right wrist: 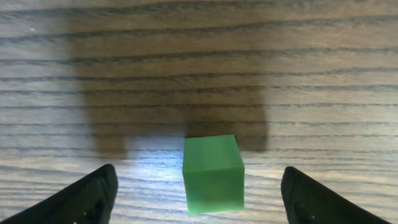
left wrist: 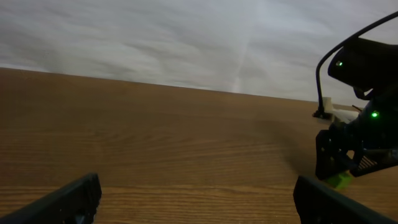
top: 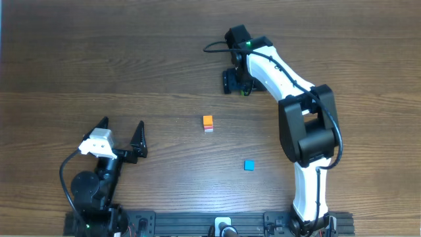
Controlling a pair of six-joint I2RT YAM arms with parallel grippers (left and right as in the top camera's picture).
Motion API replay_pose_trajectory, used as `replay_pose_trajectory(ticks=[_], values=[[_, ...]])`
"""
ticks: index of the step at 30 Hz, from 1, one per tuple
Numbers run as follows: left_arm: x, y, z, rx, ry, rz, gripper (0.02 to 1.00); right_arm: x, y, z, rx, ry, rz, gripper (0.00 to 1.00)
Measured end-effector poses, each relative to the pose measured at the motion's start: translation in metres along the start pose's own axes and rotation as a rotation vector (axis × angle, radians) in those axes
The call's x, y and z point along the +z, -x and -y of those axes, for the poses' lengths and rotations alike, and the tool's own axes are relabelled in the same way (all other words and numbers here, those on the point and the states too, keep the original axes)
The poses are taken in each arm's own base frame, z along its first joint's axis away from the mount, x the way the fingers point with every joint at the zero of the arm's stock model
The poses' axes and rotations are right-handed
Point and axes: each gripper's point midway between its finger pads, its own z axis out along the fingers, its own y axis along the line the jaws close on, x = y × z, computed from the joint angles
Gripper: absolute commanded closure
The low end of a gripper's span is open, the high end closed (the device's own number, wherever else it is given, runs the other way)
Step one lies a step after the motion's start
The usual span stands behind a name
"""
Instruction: Stack Cubes
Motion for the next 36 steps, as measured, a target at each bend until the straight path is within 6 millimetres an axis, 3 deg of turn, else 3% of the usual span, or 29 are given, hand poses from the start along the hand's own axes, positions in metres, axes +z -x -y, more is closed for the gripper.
replay_pose_trajectory(ticks=[10, 19, 36], values=[[0.0, 0.0, 0.0, 0.0, 0.0, 0.0, 0.018, 0.0013, 0.0028, 0.0, 0.003, 0.003, 0.009, 0.424], [0.0, 0.0, 0.0, 0.0, 0.0, 0.0, 0.018, 0.0016, 0.0037, 0.0037, 0.015, 0.002, 0.009, 0.527], [0.0, 0.0, 0.0, 0.0, 0.0, 0.0, 0.018, 0.0018, 0.0072, 0.0039, 0.019, 0.005, 0.022, 0.614]])
